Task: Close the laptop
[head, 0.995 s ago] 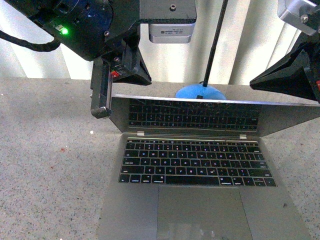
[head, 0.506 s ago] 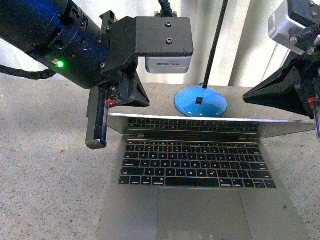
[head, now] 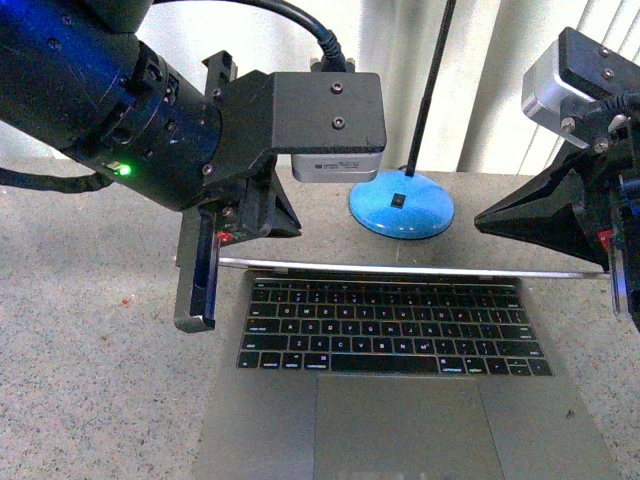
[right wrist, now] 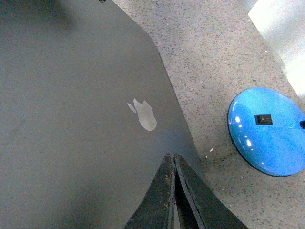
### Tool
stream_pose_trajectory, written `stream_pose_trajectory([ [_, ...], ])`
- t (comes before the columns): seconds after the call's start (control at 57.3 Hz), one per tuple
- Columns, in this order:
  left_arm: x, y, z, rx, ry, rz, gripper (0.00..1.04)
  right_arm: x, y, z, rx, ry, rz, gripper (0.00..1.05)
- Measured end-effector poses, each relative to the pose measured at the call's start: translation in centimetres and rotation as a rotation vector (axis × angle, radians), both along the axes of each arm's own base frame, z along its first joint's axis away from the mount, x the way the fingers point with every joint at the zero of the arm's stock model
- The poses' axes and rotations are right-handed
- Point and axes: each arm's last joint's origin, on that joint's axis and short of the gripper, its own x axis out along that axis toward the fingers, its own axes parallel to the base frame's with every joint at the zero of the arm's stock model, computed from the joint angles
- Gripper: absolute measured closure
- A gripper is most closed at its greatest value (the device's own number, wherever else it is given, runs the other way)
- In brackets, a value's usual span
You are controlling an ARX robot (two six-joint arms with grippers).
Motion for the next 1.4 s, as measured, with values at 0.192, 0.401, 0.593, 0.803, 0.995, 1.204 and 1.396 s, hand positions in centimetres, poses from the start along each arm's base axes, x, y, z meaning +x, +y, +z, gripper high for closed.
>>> stream_pose_trajectory([
  [0.192,-0.4,0.0,-0.8,0.006,0.014,-0.005,1.01,-0.6,0.4,-1.3,0.006,0.028,0.005,1.02],
  [0.401,-0.8,-0.2,-1.8,0.012,0.030,-0.014,1.01,-1.1,0.8,-2.3,0.016,0.043,0.007,1.02],
  [0.593,-1.3,-0.5,-3.1,0.006,0.044,-0.021,1.01,-1.4,1.0,-3.2,0.027,0.055,0.006,1.02],
  [0.803,-1.7,-0.7,-5.0,0.000,0.068,-0.023,1.01,-1.7,1.3,-4.9,0.032,0.082,0.004,1.02],
  [0.995,-2.1,-0.8,-6.8,-0.007,0.097,-0.019,1.01,-1.8,1.4,-6.2,0.037,0.103,-0.002,1.02],
  [1.204,-2.4,-0.8,-9.1,-0.020,0.128,-0.013,1.01,-1.8,1.6,-7.9,0.050,0.119,-0.015,1.02],
  [1.396,-2.6,-0.7,-11.4,-0.045,0.155,0.000,1.01,-1.9,1.8,-10.4,0.054,0.164,-0.039,1.02],
])
